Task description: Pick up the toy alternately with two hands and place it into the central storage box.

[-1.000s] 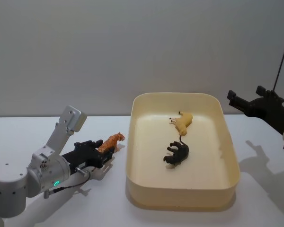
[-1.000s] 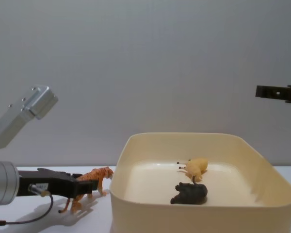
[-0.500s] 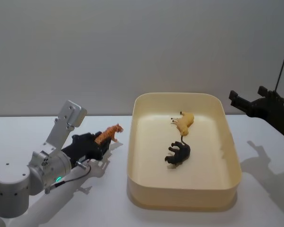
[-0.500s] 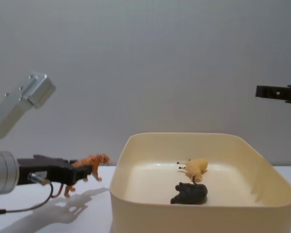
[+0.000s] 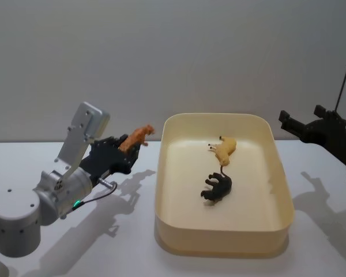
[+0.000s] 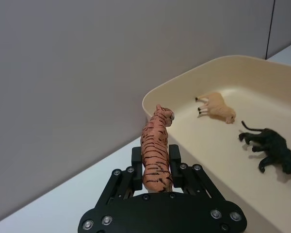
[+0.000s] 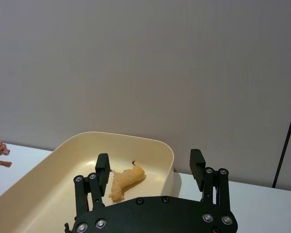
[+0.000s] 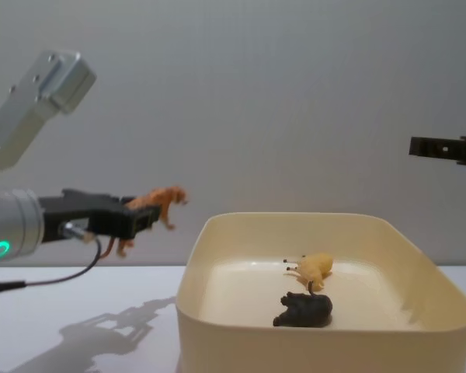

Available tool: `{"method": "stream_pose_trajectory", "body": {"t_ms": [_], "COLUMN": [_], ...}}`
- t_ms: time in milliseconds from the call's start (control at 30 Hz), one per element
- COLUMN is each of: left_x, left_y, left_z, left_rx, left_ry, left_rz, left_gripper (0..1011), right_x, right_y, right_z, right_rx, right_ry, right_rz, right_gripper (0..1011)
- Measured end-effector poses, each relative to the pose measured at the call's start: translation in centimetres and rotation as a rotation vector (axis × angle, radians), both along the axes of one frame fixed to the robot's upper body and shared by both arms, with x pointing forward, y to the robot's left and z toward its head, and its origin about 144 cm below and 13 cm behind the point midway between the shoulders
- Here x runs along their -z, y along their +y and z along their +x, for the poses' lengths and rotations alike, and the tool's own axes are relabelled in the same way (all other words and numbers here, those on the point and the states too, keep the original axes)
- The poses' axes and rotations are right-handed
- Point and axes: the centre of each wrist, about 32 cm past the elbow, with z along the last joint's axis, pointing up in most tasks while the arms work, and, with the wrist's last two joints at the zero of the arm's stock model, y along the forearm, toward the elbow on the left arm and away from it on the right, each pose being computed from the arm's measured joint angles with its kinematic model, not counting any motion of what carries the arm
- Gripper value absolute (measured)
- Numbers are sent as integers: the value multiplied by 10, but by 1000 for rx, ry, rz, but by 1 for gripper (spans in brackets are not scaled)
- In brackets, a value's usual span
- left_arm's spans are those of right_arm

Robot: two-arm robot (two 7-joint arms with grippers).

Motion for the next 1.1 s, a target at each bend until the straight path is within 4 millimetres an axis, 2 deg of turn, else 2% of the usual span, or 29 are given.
{"method": "stream_pose_trajectory", "body": {"t_ms": [400,733,1100], "left_x": [-25,-38,-48], "left_y": [-18,-32,-48], "left_z": [8,25,47], "left_rx": [116,254,401], "left_ry": [-56,-53,-9], "left_rz": [-16,-8,75], "left_gripper": [298,298,298], "right_x": [0,0,0], "right_y": [0,0,0], "right_z": [0,0,0], "right_rx": [0,0,0], "right_ry": [0,0,0], "right_rz": [0,0,0], "right_gripper": [1001,1001,1001]}}
